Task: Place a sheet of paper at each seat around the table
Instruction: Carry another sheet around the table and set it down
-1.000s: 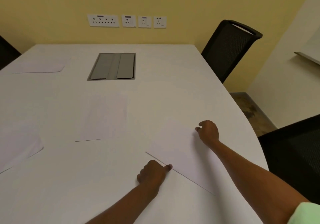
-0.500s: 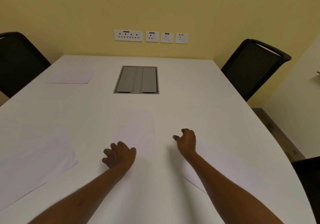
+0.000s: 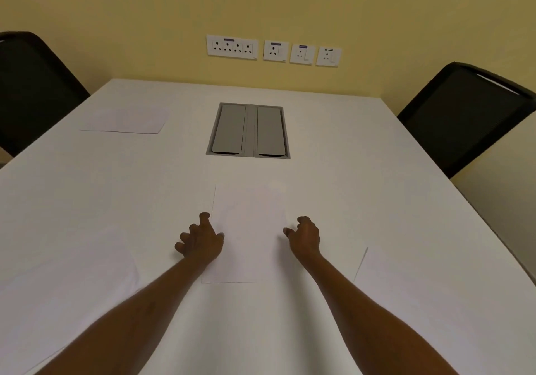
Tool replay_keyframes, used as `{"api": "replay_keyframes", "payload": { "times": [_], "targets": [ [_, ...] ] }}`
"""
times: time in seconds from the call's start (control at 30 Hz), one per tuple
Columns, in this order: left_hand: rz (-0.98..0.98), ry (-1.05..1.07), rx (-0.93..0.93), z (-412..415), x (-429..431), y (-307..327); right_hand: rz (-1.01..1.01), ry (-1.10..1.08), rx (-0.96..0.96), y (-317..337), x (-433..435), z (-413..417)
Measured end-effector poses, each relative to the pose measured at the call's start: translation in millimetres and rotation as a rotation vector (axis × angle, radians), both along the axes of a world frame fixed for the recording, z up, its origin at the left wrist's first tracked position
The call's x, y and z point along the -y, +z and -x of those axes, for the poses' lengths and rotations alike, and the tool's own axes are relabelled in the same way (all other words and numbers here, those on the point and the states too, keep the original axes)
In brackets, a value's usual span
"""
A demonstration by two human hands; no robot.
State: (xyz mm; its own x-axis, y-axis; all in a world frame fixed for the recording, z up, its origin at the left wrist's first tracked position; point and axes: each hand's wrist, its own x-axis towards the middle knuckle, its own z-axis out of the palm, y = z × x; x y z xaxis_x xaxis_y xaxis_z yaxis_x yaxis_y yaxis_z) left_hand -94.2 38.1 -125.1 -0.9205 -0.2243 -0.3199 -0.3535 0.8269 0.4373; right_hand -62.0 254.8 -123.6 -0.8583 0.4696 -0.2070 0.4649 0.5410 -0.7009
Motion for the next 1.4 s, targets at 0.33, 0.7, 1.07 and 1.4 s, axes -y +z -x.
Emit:
{"api": "replay_keyframes", "payload": {
  "times": [0.33,0.7,1.07,1.4],
  "targets": [
    [-0.302,0.280,0.010,38,5,-27,0.016,-0.130,0.070,-17,17,31],
    [-0.559,0.327,-0.050,17,7,2,0.175,-0.245,-0.001,26,-1,4],
    [-0.730,0.131,-0.199,-45,-73,158,0.242,-0.341,-0.175,186,-87,-90],
    [-0.981,-0.151,-0.289,-162,-202,307,0.304,-0.473,-0.360,331,-205,-242]
  ]
}}
